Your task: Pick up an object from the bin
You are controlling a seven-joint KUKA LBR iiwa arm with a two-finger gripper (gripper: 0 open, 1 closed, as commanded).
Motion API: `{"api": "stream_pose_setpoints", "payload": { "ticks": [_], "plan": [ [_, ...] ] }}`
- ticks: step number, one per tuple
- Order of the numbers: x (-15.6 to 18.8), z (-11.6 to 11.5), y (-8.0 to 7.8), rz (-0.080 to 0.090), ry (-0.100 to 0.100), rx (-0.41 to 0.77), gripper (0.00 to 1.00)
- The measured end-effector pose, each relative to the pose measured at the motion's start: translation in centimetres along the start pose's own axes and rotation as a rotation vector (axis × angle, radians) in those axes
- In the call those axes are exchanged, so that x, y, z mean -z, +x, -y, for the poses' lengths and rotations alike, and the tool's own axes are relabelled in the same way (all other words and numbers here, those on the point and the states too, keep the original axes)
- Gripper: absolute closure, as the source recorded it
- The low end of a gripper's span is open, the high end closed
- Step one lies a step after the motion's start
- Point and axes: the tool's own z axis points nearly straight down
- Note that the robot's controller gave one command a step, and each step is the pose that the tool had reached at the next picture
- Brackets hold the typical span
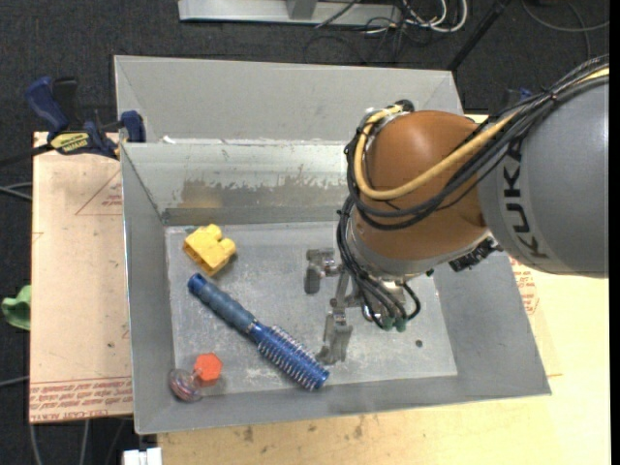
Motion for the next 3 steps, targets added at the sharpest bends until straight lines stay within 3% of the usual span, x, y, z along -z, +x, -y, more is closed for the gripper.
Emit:
{"api": "stream_pose_setpoints", "payload": {
  "ticks": [1,2,3],
  "plan": [
    [-15.0,-2.8,-2.9,0.001,-0.001,-0.041,0.00],
    [-14.6,-2.7,-3.0,0.006,-0.001,-0.045,1.00],
    [0.4,-3.7,-2.6,0.015,-0.004,-0.035,1.00]
  ]
}}
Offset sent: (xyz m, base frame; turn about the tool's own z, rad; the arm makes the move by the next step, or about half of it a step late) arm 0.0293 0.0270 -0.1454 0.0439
